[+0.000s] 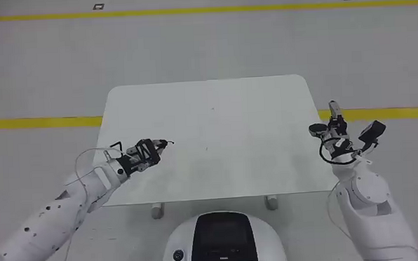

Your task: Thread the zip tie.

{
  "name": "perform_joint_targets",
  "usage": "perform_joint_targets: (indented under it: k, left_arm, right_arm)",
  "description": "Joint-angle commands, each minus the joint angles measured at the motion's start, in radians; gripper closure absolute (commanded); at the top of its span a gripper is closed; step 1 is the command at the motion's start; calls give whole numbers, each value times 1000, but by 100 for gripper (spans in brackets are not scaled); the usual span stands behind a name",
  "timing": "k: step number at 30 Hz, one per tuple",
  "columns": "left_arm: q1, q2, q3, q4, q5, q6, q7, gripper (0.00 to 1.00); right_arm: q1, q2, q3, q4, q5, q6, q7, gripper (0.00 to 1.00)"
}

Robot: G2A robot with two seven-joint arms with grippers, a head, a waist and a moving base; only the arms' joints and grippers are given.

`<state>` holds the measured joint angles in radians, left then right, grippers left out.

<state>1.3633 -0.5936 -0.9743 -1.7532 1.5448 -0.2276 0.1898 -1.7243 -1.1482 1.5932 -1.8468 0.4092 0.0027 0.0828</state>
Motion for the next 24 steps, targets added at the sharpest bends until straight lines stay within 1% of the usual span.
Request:
perform_joint_targets:
  k: [1,3,4,5,7,8,9,11,24]
  left_arm:
    - [0,1,3,-18,25,20,-23,100]
    - [-12,11,19,-44,25,26,-74,100]
    - [-19,18,30,-54,25,38,-82,100]
    - [-22,22,38,-55,25,47,-81,100]
    - [-30,31,52,-52,25,60,-81,100]
    - [-35,35,64,-55,25,64,-86,100]
    - [-38,39,74,-62,25,65,-85,100]
    - [-50,47,94,-72,25,61,-86,100]
    - [-50,47,94,-72,25,61,-86,100]
  right_arm:
    - [1,3,-13,-31,-32,18,84,0]
    - [13,7,-41,-55,-68,46,167,0]
    - [24,8,-60,-61,-97,55,210,0]
    - [33,9,-81,-66,-121,70,247,0]
    - [53,11,-123,-81,-191,83,291,0]
    - [61,12,-157,-93,-241,95,329,0]
    - [67,13,-182,-101,-269,100,356,0]
    - [73,11,-222,-112,-303,120,370,0]
    - [74,12,-226,-114,-308,120,373,0]
